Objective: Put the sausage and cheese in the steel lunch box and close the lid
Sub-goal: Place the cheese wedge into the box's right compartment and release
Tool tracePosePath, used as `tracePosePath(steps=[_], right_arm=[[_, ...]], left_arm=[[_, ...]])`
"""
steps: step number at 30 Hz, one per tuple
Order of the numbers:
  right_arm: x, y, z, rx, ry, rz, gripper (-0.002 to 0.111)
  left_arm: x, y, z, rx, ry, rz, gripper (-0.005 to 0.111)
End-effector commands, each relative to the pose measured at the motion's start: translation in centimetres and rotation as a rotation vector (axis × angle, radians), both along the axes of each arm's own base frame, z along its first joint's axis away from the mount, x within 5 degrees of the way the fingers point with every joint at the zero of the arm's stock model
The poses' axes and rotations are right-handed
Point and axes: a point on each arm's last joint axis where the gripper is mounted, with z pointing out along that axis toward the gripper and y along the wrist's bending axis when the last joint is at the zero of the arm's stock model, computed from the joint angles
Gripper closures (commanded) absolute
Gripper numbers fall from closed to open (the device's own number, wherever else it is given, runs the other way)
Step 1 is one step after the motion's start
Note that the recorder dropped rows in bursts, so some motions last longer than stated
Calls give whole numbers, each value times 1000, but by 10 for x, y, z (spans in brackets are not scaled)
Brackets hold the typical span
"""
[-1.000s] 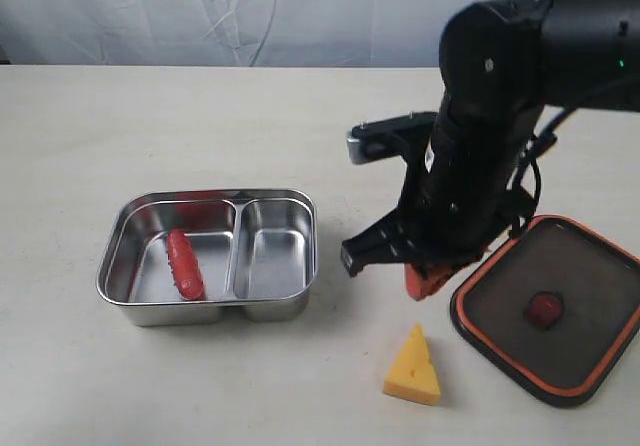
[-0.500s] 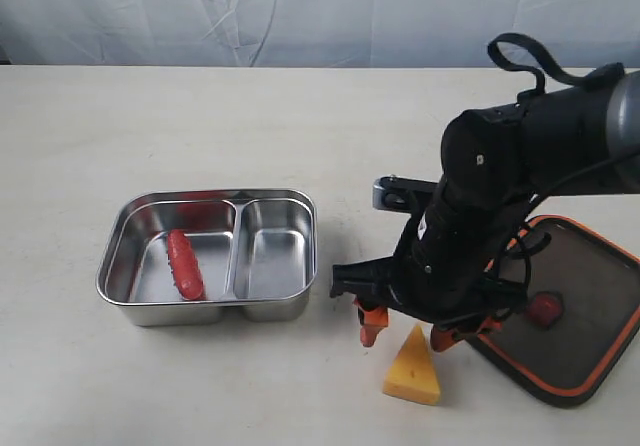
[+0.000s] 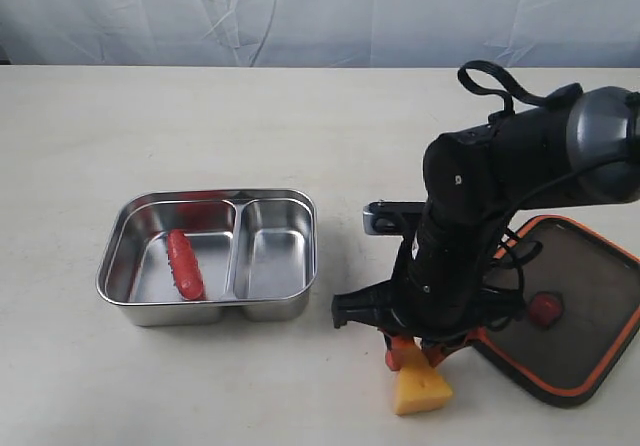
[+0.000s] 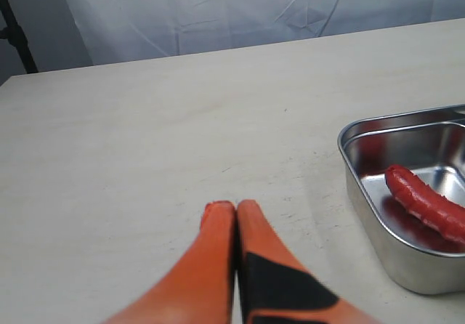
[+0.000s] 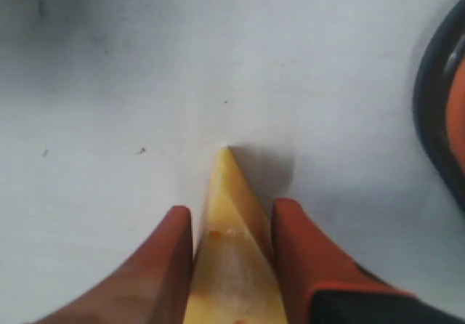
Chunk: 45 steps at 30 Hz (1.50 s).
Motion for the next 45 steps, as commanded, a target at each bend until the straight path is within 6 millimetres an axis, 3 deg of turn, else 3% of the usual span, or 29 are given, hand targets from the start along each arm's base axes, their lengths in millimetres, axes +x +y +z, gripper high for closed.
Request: tracePosePath(steps=[1,8,12,16,19,24,28,32,35,40,45], right_arm=[[-2,-4,13,16,-39,56,108],[8,5,63,147,-190,64,108],[25,21,95,283,-354,86,108],[45,40,111,424,-516,81,108],[54,55,104,463,-507,92,108],[63,79,73,504,-399,145,108],[68,85,47,472,-366,169,108],[70,85,39,450,-373,182,106],[71,86,39,453,-381,177,94],[70,85,40,457,-369,174,60],[65,84,55,483,-352,172,57]], left_arm=[[0,0,1,-3,-13,-1,107],[0,0,1,-3,-13,-1,107],[0,0,1,-3,-13,-1,107],[0,0,1,-3,-13,-1,107],[0,0,1,-3,-13,-1,107],[0,0,1,-3,-13,-1,107],[0,0,1,-3,-13,-1,107],[0,0,1,-3,-13,-1,107],[0,0,1,-3,-16,-1,107],[0,0,1,-3,-14,-1,107],[0,0,1,-3,-14,-1,107]])
